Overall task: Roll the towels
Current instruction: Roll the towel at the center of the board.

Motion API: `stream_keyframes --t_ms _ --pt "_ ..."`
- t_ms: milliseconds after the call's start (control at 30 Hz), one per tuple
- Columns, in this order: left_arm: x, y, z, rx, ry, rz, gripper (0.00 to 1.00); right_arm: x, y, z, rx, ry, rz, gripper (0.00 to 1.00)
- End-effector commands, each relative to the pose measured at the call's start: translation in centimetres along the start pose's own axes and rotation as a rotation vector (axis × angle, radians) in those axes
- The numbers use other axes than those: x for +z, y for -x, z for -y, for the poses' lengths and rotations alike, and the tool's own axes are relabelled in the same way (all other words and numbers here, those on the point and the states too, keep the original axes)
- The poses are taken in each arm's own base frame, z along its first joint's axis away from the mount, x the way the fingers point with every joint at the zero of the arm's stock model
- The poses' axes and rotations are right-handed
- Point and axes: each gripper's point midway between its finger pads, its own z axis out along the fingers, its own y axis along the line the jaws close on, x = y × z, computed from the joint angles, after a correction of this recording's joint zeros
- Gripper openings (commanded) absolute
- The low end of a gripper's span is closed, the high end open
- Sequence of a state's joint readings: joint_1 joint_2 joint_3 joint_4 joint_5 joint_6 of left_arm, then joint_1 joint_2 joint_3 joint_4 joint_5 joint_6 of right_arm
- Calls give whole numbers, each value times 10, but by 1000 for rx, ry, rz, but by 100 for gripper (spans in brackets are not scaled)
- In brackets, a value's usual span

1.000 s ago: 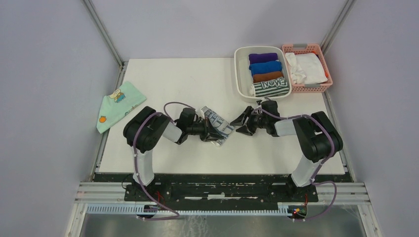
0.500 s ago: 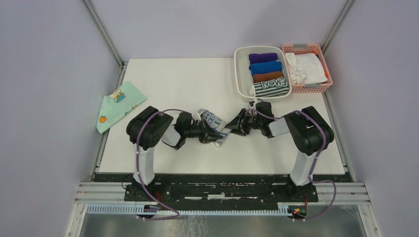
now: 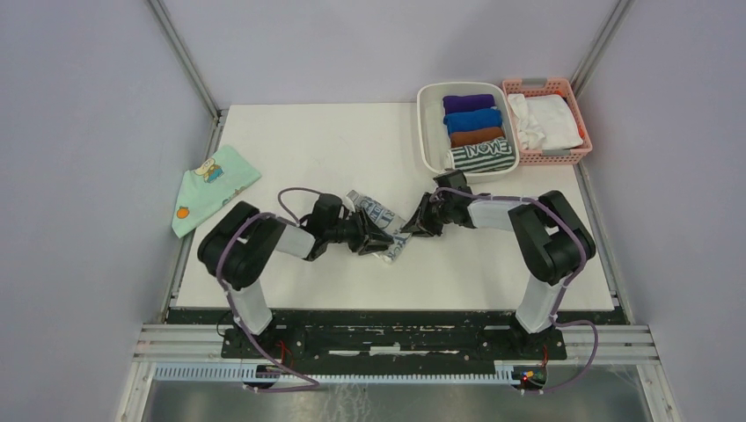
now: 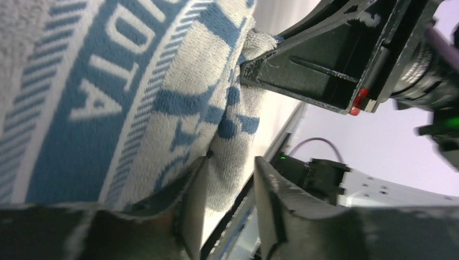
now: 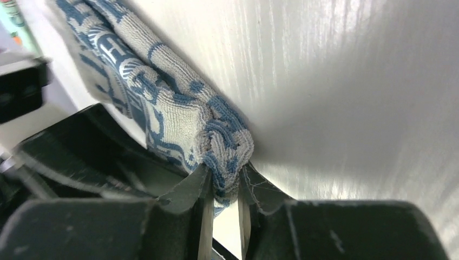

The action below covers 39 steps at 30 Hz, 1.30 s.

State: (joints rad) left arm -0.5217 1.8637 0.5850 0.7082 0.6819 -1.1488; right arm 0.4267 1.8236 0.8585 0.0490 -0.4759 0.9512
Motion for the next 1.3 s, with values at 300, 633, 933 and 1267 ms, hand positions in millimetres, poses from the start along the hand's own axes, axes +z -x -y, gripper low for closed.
stream_keyframes --t_ms 300,633,933,1267 --pt "-35 17 61 750 544 327 70 -34 3 14 -5 -339 13 24" --pt "6 -14 64 1182 791 356 60 -31 -1 13 30 -352 -16 25" --pt "29 -28 44 1369 942 338 56 -27 -2 13 40 -343 -27 25" --pt "32 -29 20 1378 996 289 27 -26 -1 8 34 -306 -30 27"
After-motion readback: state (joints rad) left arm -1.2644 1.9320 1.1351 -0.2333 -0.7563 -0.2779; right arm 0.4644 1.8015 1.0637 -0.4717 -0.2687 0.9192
